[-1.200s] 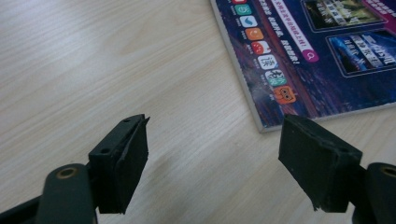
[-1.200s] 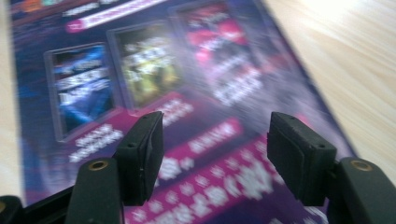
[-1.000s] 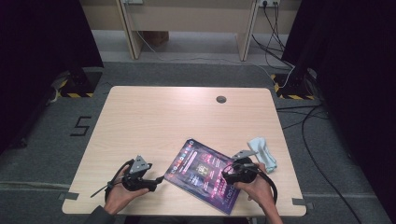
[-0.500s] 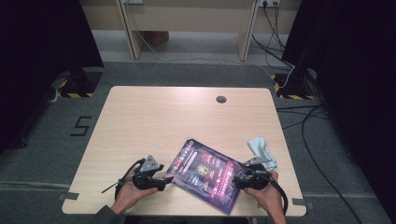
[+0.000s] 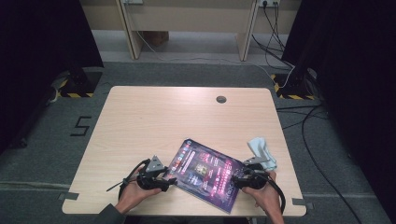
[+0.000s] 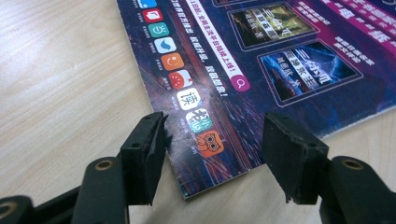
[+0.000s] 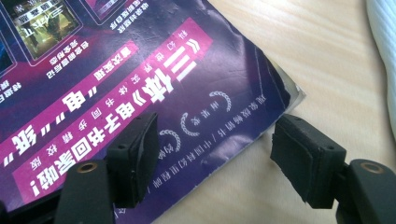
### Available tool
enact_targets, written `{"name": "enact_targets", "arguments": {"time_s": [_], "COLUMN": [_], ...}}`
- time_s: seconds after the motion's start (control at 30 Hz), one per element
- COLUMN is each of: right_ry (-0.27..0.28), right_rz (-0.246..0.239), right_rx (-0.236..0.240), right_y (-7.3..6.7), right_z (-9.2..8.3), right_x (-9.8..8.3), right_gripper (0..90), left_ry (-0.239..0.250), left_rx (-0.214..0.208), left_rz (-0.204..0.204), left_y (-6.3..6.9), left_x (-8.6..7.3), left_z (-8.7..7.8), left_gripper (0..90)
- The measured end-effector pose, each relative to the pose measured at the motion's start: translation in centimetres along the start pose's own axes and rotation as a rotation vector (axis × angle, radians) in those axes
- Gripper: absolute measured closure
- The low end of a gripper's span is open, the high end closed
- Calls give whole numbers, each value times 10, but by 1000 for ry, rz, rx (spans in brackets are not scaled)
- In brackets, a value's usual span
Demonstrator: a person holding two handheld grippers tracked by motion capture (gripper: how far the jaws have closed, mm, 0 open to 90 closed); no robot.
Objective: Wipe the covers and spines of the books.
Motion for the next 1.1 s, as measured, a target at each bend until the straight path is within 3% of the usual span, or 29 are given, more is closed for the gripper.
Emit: {"name": "enact_targets", "arguments": {"time_s": [0.1,0.17,0.27,0.43,0.6,0.7,0.8,1.0,1.1], "right_ry": [-2,8,16,32,61,73,38,25,3], "right_rz": [-23,-25,-17,-28,-31,-30,-3,-18,-10], "right_rx": [3,9,13,-40,-90,-86,-45,5,28], "right_y": [1,2,7,12,17,21,22,8,0], "right_z": [5,8,14,24,36,40,36,18,14], "right_x": [8,13,23,40,59,64,60,40,28], "right_gripper": [342,358,359,378,383,386,370,370,357], "left_ry": [-25,-45,-65,-94,-92,-84,-49,-2,0], "left_rx": [6,9,7,-3,-52,-85,-102,-10,25], "left_rz": [21,47,55,101,107,100,49,9,19], "left_y": [5,10,18,38,55,62,55,22,9], "left_x": [-3,-7,-10,-14,-15,-15,-12,3,11], "left_z": [-4,-8,-10,-12,-13,-14,-15,-8,-2], "left_gripper": [390,381,368,319,320,342,383,384,393]}}
Point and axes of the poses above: each handheld gripper's, and its own axes: z roughly forward along the jaws, x roughly out of its top, y roughly to its right, the point moved 6 cm from there along z, roughly forward along the jaws, and after that the axes turned 2 degrees about -y, right-handed, at the moved point
